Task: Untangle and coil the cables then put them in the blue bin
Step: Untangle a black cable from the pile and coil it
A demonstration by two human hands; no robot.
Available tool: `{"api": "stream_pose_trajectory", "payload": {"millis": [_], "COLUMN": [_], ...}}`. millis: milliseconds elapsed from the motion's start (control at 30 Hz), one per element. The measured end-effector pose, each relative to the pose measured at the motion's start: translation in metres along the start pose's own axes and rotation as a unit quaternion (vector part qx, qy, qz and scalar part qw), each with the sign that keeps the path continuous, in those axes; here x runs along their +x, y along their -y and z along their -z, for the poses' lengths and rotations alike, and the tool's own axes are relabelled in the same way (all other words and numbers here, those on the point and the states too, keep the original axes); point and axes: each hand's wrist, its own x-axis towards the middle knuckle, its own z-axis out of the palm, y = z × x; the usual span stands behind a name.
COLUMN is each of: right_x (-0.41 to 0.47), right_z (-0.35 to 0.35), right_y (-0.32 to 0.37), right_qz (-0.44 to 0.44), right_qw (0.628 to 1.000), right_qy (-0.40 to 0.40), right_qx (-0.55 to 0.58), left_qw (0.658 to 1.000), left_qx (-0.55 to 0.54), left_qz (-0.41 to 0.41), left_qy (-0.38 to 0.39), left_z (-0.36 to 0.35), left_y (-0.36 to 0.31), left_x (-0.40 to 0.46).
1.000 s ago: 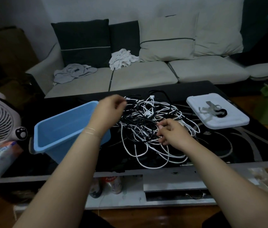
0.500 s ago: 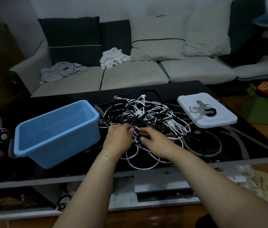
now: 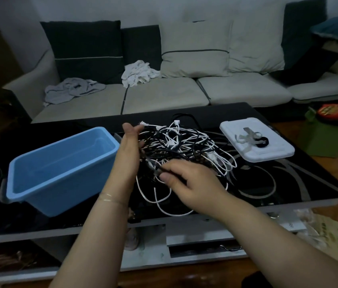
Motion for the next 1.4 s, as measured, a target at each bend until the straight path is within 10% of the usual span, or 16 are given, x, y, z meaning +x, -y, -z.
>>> {"api": "stream_pose_trajectory", "payload": {"millis": [300,400,600,933,1167,1400], "right_x": [-0.016,-0.008,0.009,0.009,0.006,0.011], "right_z": [-0.002,0.002,0.02,0.029,0.023,0.028], "right_y": [0.004,0.001,-0.019,-0.043,-0.044,-0.04], "right_qz": [-0.177,-0.218,-0.371,-0.465,-0.538,-0.465], "right_qw": [0.864,0.886,0.865,0.596,0.713,0.651], "right_qy": [0.447,0.344,-0.145,-0.139,-0.072,-0.117], "right_qx": [0.147,0.221,0.305,0.64,0.444,0.588], "left_qw": [0.924,0.933,0.962,0.906,0.878,0.921], "left_qx": [-0.326,-0.284,-0.112,0.028,0.11,0.042], "left_qz": [0.198,0.206,0.121,0.049,0.045,0.073], "left_qy": [-0.012,0.079,0.219,0.42,0.463,0.38], "left_z": [0.016,0.011,-0.006,-0.021,-0.029,-0.026], "left_y": [-0.013,-0.01,-0.012,-0.013,-0.014,-0.013], "left_x": [-0.013,-0.022,-0.045,-0.066,-0.076,-0.071]}}
